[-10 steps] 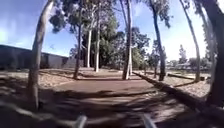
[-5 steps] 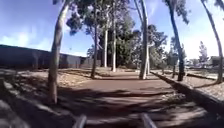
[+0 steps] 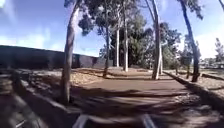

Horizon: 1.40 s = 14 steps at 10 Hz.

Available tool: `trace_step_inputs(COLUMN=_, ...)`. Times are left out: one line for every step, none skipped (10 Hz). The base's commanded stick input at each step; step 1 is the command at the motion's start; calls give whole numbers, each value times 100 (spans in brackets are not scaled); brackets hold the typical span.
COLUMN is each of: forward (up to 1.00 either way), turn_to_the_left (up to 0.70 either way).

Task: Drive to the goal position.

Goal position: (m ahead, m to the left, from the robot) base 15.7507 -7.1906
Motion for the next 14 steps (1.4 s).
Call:
trace_step_inputs(forward=70, turn_to_the_left=0)
trace_step_inputs(forward=70, turn_to_the_left=0)
trace_step_inputs(forward=70, turn_to_the_left=0)
trace_step_inputs(forward=85, turn_to_the_left=0)
trace_step_inputs(forward=85, turn_to_the_left=0)
trace_step_inputs(forward=100, turn_to_the_left=0)
trace_step_inputs(forward=100, turn_to_the_left=0)
trace_step_inputs(forward=100, turn_to_the_left=0)
trace_step_inputs(forward=100, turn_to_the_left=-40)
trace_step_inputs(forward=100, turn_to_the_left=-40)
trace_step_inputs(forward=100, turn_to_the_left=0)
trace_step_inputs(forward=100, turn_to_the_left=0)
trace_step_inputs(forward=100, turn_to_the_left=0)
trace_step_inputs(forward=100, turn_to_the_left=0)
